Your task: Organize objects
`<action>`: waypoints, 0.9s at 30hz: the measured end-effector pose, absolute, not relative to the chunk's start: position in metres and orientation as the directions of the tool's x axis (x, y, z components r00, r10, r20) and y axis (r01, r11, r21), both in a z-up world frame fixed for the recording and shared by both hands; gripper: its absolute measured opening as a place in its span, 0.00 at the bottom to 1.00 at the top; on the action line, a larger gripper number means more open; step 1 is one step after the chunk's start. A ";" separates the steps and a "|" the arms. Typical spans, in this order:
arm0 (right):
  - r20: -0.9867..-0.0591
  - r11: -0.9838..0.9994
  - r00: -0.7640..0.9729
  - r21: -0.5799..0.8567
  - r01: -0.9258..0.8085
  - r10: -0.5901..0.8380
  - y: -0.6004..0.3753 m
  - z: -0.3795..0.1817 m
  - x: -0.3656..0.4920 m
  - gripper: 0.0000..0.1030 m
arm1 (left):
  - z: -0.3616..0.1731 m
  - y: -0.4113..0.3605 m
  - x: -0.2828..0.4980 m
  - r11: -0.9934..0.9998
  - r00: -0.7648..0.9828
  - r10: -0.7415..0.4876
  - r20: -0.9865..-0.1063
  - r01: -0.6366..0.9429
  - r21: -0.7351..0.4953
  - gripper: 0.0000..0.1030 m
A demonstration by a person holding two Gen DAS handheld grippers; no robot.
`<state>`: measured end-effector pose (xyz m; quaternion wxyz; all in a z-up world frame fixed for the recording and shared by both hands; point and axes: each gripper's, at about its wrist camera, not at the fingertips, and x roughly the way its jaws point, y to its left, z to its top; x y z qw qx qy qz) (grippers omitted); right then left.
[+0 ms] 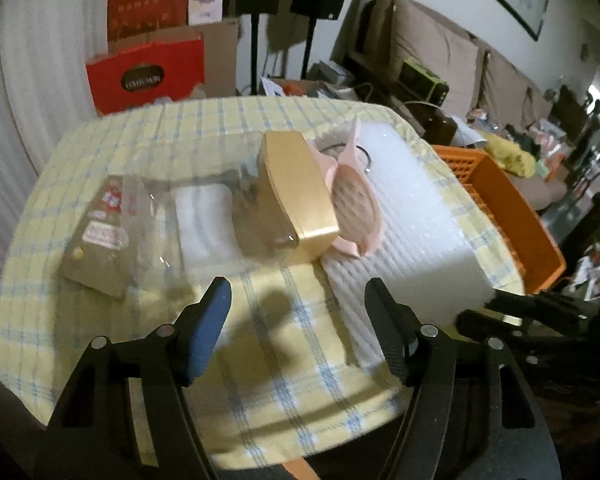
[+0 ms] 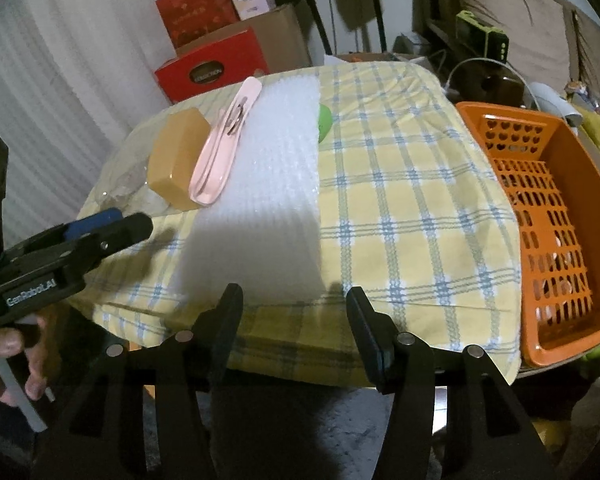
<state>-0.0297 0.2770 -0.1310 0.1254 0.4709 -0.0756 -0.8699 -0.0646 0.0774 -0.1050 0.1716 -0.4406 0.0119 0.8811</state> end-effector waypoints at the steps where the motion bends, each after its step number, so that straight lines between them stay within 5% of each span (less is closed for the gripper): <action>1: -0.800 -0.958 -0.527 0.250 0.143 -0.287 0.277 -0.131 -0.031 0.54 | -0.106 0.078 -0.066 -0.943 -0.558 0.279 -0.782 -0.311 -0.115 0.64; 27: -0.814 -0.956 -0.500 0.255 0.148 -0.295 0.282 -0.127 -0.052 0.34 | -0.125 0.058 -0.149 -0.964 -0.520 0.246 -0.818 -0.221 -0.149 0.64</action>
